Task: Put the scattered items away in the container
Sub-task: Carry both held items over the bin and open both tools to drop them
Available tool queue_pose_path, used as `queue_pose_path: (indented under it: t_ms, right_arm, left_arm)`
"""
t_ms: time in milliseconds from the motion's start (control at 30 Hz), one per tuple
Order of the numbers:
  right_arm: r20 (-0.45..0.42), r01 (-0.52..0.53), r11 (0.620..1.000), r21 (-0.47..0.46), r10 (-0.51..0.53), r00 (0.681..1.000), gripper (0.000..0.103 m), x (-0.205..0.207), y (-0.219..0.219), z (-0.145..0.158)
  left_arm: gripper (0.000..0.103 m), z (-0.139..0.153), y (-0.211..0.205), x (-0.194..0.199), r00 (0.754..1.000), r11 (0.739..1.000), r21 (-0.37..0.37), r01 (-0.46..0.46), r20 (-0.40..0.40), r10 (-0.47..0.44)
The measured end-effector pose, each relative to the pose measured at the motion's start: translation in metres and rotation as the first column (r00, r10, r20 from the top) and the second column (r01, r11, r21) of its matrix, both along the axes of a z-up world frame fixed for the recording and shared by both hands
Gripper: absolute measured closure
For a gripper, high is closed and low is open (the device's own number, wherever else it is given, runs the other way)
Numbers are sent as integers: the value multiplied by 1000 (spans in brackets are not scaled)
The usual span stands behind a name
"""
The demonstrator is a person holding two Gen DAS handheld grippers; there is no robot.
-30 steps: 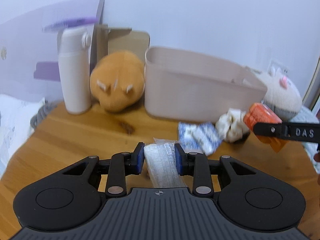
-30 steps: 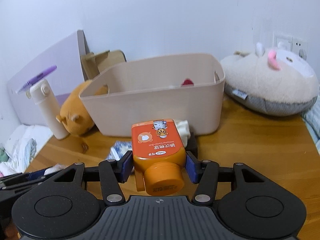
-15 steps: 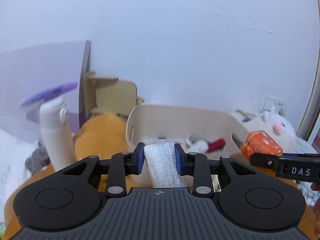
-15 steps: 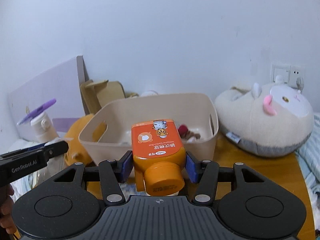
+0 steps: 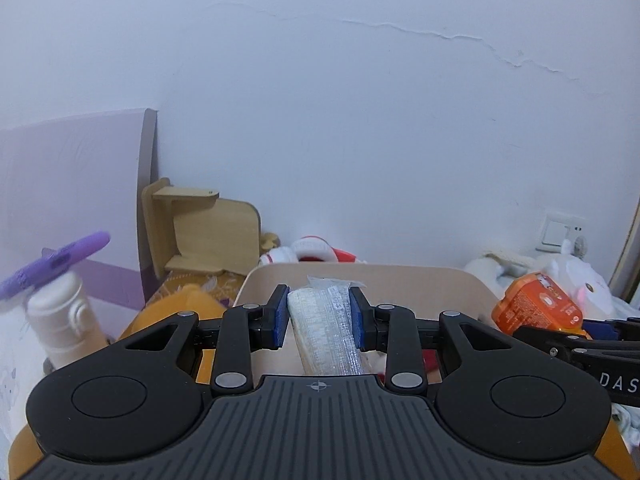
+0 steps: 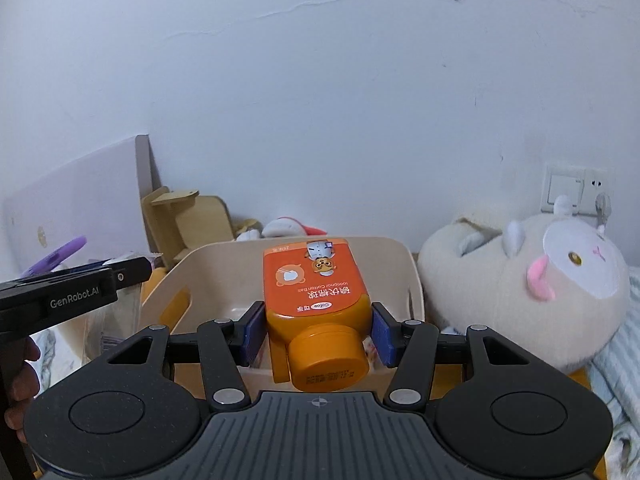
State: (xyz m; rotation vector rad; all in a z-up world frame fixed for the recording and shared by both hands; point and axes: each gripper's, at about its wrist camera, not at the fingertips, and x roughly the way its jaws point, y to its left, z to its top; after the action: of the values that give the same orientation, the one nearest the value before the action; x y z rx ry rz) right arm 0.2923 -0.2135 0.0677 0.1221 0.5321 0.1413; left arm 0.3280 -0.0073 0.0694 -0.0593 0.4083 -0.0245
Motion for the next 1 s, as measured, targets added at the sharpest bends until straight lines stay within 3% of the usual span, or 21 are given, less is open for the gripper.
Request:
queue_pose_path:
  t_ms: [167, 467, 1000]
  right_arm:
    - [-16, 7, 1000, -21, -7, 1000, 51, 24, 5, -2]
    - [-95, 22, 997, -70, -28, 995, 51, 70, 19, -23]
    - [-208, 70, 991, -113, -93, 974, 51, 106, 18, -67]
  left_arm:
    - [72, -2, -3, 32, 999, 999, 18, -43, -15, 44]
    - [72, -35, -7, 89, 987, 997, 55, -57, -146, 64]
    - [72, -72, -20, 125, 958, 994, 105, 9, -285, 21]
